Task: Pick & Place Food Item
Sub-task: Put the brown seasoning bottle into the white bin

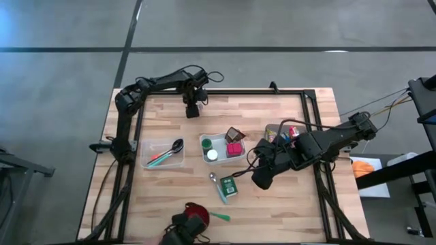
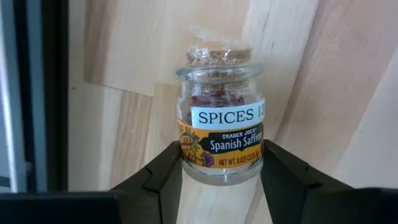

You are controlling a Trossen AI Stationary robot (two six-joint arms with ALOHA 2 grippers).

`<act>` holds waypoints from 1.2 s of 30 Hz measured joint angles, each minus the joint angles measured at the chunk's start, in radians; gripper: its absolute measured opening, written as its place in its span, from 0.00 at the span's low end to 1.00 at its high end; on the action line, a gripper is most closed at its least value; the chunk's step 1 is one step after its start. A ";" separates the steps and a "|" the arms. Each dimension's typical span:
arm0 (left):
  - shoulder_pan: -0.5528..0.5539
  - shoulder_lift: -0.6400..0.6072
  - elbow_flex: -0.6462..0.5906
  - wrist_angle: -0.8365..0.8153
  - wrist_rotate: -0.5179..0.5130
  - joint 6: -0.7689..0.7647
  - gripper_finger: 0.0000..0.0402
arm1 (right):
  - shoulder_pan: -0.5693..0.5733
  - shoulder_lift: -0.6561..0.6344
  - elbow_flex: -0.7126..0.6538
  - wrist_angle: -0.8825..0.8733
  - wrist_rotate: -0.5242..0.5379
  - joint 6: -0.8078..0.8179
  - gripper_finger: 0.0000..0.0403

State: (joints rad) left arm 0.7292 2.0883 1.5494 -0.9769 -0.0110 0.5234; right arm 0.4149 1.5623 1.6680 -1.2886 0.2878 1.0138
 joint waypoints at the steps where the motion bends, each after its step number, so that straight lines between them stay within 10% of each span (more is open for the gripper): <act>1: 0.000 -0.002 0.006 -0.005 0.000 0.000 0.41 | 0.000 0.000 0.000 0.000 0.000 -0.001 0.82; 17: -0.001 -0.075 0.042 -0.163 0.054 -0.078 0.41 | 0.000 0.000 0.000 0.027 0.018 -0.099 0.82; 27: -0.089 -0.318 0.032 -0.249 0.680 -0.293 0.41 | -0.027 0.000 0.025 0.221 0.135 -0.479 0.82; 36: -0.464 -0.565 0.034 -0.107 0.717 -0.396 0.41 | -0.123 -0.002 0.083 0.436 0.021 -0.735 0.82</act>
State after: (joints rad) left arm 0.2649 1.5231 1.5829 -1.0838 0.7061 0.1274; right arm 0.2915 1.5605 1.7505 -0.8526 0.3093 0.2792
